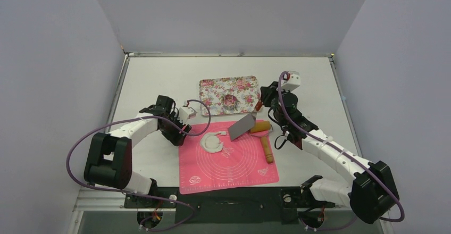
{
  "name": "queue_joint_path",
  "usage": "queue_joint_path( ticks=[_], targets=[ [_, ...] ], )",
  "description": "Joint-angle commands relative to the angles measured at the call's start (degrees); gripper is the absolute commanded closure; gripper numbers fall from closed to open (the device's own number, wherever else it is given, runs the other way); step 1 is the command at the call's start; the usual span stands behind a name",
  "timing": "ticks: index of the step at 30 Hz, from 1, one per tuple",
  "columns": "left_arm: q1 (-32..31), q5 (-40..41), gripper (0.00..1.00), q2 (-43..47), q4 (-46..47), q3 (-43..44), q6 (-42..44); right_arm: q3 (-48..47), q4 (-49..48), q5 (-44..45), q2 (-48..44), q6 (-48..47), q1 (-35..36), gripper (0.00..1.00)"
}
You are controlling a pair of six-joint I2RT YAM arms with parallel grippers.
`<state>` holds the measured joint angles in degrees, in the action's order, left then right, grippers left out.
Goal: Roll out the dumpling wrappers from the dough
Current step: Remove the dumpling wrapper from the work surface.
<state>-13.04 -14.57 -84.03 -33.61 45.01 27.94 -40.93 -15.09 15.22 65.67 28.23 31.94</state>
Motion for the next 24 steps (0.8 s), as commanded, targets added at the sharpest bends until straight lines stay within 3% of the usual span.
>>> queue_joint_path(
  ticks=[1,12,24],
  targets=[
    [-0.3,0.5,0.38,0.1,2.2,0.1,0.8,-1.7,-5.1,-0.3,1.7,0.4,1.5,1.0],
    [-0.3,0.5,0.38,0.9,2.0,-0.3,1.1,-2.8,-9.0,0.4,6.4,1.2,5.8,1.0],
    [-0.2,1.1,0.38,2.2,1.4,-0.9,2.0,-6.1,-4.7,2.3,0.7,-2.6,6.2,1.0]
  ],
)
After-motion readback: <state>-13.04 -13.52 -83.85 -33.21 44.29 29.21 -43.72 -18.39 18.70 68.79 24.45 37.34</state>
